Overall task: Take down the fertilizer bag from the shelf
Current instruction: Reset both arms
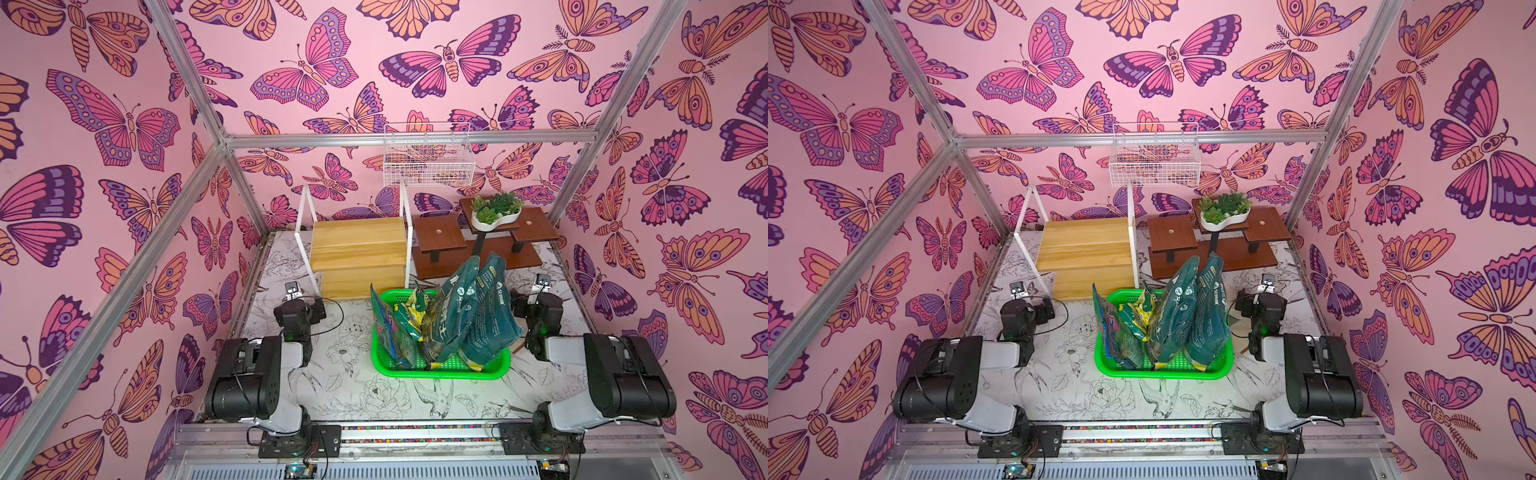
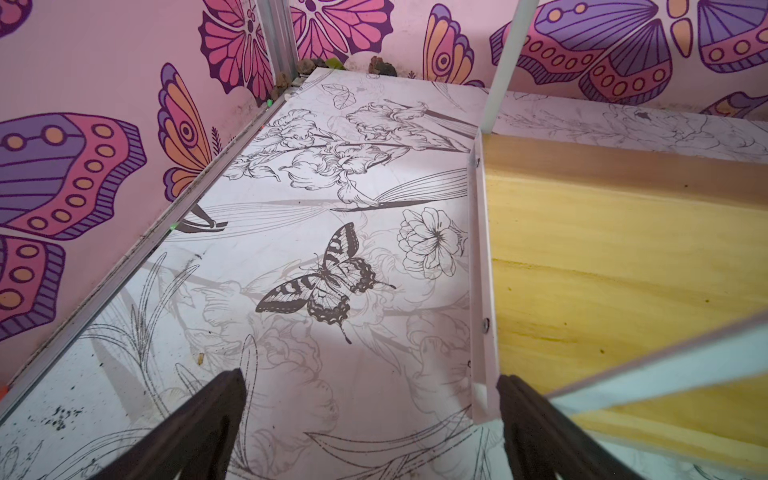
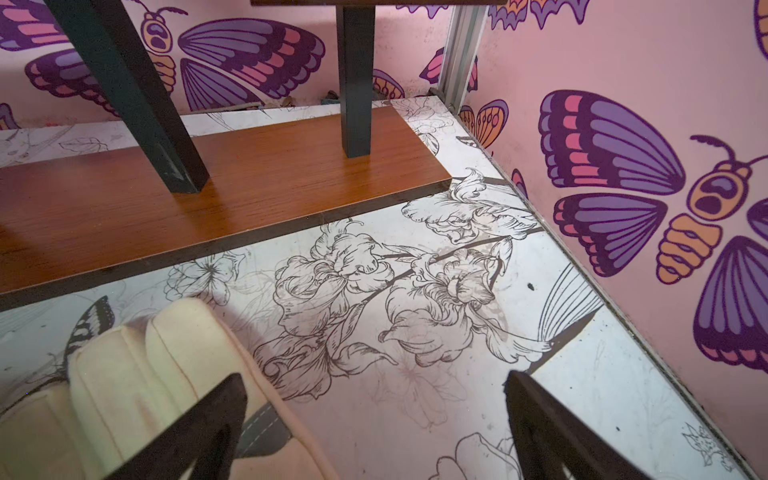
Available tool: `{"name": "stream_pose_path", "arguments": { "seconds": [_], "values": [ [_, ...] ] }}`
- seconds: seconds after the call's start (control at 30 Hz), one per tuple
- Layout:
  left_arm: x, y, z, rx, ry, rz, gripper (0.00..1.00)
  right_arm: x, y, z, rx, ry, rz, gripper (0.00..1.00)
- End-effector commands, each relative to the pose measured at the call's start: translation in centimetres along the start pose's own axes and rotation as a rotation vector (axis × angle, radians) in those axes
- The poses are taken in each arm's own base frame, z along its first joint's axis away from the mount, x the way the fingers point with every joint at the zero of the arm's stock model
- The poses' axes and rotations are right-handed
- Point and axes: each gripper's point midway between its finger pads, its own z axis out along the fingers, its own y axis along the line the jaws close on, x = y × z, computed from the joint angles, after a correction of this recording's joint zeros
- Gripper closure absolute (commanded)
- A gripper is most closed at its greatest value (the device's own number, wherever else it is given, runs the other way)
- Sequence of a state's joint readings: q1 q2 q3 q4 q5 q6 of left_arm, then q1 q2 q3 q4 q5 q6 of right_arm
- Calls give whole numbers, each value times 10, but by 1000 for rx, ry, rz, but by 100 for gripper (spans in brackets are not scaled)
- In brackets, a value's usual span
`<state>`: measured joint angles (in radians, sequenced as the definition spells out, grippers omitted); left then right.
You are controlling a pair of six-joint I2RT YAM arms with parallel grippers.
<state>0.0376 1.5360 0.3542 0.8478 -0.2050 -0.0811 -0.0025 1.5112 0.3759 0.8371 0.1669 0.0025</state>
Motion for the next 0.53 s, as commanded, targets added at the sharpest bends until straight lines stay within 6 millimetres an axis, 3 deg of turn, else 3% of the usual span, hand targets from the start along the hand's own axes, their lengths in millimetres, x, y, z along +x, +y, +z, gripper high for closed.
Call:
{"name": "stream_pose_path", "arguments": {
  "seconds": [0.0,0.5],
  "values": [
    [-17,-18,-2,39,-67,20,0,-7,1,0,-8,-9,10,1],
    [-17,-17,-1,28,-64,21,0,-6,1,0,-9,-8,9,1]
  ]
}}
